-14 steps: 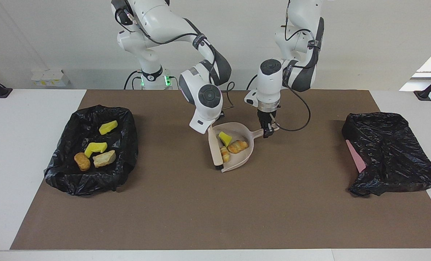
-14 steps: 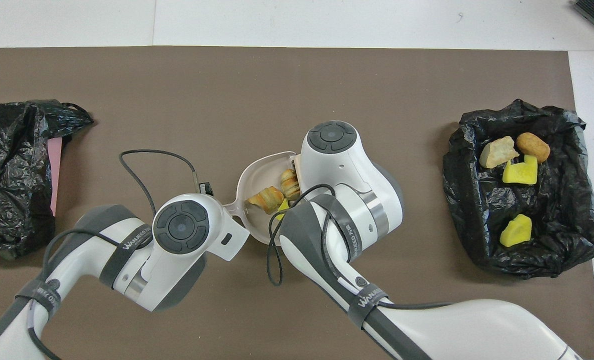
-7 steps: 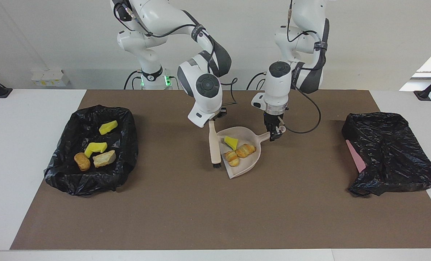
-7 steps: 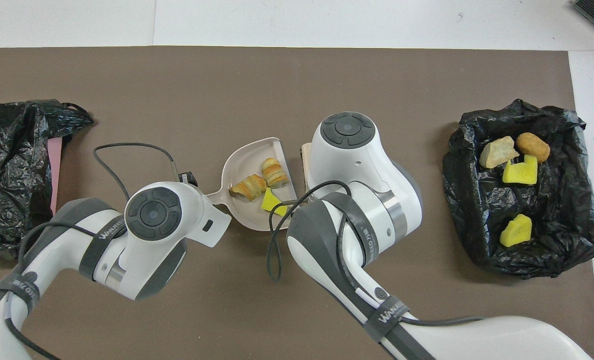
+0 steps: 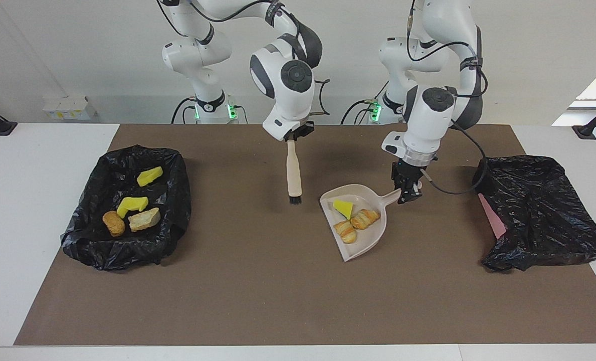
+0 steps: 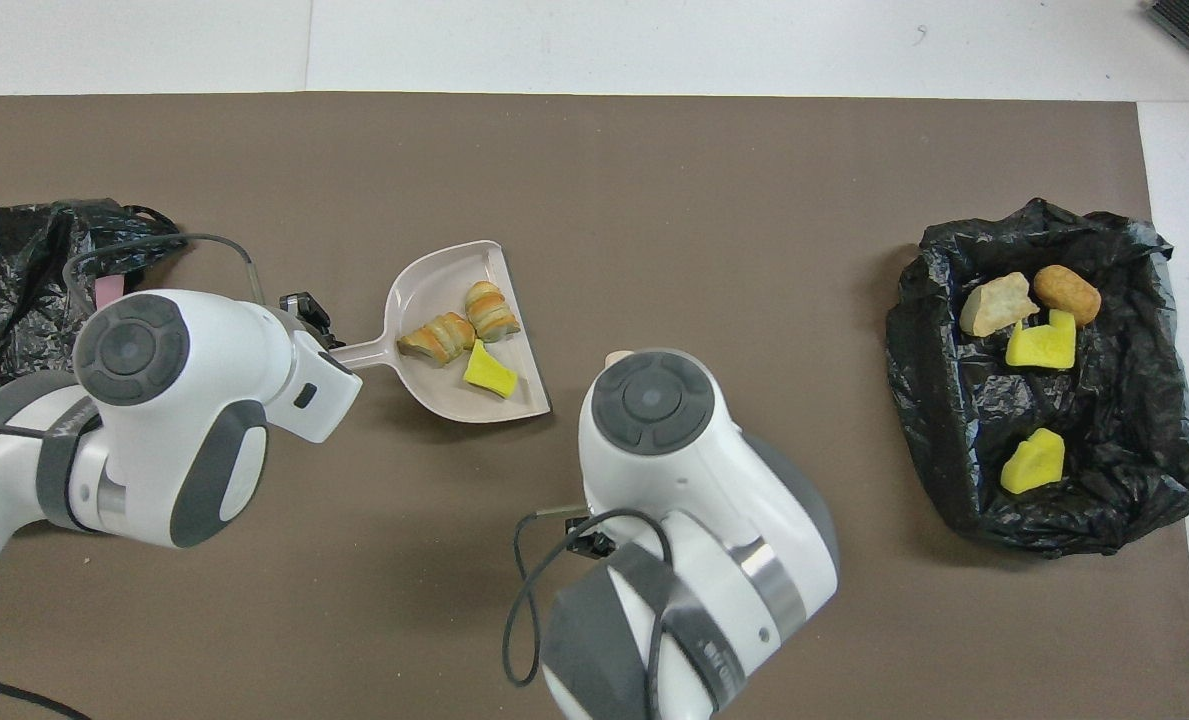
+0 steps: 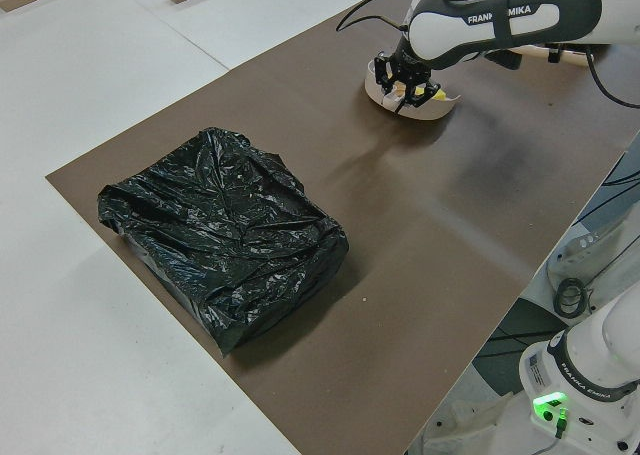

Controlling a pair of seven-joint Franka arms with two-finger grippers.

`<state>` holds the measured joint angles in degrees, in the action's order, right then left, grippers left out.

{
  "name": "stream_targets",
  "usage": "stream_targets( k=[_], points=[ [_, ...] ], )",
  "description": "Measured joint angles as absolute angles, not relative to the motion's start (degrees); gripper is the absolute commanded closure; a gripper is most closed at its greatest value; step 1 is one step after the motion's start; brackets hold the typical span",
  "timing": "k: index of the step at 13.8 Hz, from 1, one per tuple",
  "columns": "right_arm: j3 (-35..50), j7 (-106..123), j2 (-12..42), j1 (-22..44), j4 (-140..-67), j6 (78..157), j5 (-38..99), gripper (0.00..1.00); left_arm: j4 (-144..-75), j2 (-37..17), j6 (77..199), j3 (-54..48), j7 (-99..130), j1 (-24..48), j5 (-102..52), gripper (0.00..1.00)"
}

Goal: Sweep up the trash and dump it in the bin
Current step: 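Pull the loaded dustpan back with the left gripper while the right gripper withdraws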

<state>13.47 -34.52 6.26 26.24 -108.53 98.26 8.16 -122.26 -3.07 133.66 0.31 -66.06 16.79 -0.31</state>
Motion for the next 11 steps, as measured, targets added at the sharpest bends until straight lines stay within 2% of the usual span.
stream_targets(
  k=[4,7,9,11],
  points=[
    [13.72,-36.97,-0.59,31.09,-120.25,104.32,9.61,1.0,-119.97,-3.06,131.17,0.35,-71.79,13.79,-3.75,1.0],
    [13.74,-38.8,-2.34,34.14,-123.33,106.39,11.59,1.0,-120.0,-3.11,130.83,0.35,-72.53,13.76,-3.77,1.0],
    [13.7,-39.58,-2.26,36.37,-125.0,110.02,13.64,1.0,-120.28,-3.55,130.88,0.52,-72.97,13.53,-3.8,0.78],
    [13.76,-43.51,-1.75,40.08,-127.88,115.49,14.07,1.0,-120.53,-4.71,131.5,0.61,-73.26,12.89,-3.8,0.74]
  ],
)
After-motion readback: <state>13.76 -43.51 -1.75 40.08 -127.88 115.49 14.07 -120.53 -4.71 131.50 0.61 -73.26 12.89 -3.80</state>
